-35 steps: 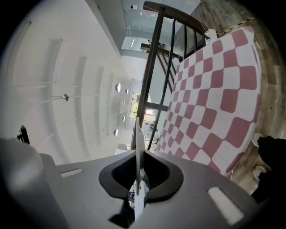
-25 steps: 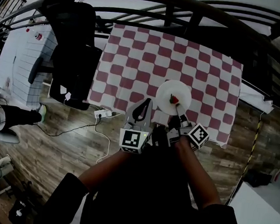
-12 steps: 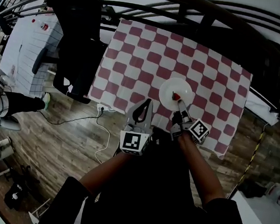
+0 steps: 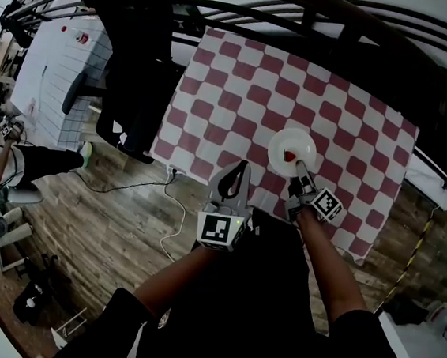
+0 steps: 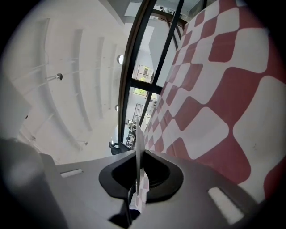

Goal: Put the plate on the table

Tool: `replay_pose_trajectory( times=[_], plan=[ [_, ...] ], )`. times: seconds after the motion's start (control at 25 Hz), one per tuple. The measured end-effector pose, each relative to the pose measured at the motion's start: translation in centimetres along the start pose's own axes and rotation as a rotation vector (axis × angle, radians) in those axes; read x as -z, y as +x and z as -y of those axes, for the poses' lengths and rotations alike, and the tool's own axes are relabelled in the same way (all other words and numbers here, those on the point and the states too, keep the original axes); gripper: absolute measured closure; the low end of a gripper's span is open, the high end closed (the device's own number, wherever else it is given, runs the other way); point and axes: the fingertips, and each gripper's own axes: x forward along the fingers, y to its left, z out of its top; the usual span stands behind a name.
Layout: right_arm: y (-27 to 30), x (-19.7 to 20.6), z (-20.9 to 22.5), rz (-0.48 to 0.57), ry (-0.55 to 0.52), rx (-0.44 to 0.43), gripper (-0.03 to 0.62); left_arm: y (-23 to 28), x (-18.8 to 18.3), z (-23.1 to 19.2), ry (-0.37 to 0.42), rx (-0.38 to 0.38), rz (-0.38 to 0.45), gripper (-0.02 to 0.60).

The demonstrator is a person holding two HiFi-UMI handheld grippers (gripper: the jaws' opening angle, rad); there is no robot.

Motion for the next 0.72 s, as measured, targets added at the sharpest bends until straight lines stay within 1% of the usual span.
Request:
replay_pose_trajectory(
  times=[0.08, 0.24, 0.32, 0.44, 0.52, 0.6, 0.72],
  plan=[
    [0.2, 0.0, 1.4, -0.008, 0.012, 0.015, 0.577, 1.0, -0.3, 0.3, -0.007, 0.001, 0.000, 0.572],
    [0.8, 0.0, 3.4, -0.010, 0.017, 0.029, 0.577, 2.2, -1.0, 1.6, 0.011, 0.038, 0.032, 0.572],
    [1.1, 0.2, 4.1, -0.016, 0.035, 0.025, 0.577, 2.3, -1.1, 1.8, 0.015, 0.036, 0.033, 0.572],
    [1.8, 0.8, 4.3, -0.031, 0.060, 0.010, 0.577, 2.0, -0.4, 1.3, 0.039, 0.019, 0.005, 0.572],
    [2.3, 1.5, 4.6, -0.041, 0.073, 0.014, 0.577, 1.7, 0.1, 0.7, 0.042, 0.000, -0.022, 0.572],
    [2.6, 1.8, 5.1, -0.049, 0.070, 0.031, 0.577, 1.6, 0.5, 0.4, 0.034, -0.013, -0.034, 0.572],
    [2.8, 1.8, 6.0, -0.061, 0.059, 0.063, 0.577, 1.7, 0.7, 0.7, 0.039, -0.005, -0.030, 0.572]
  ],
)
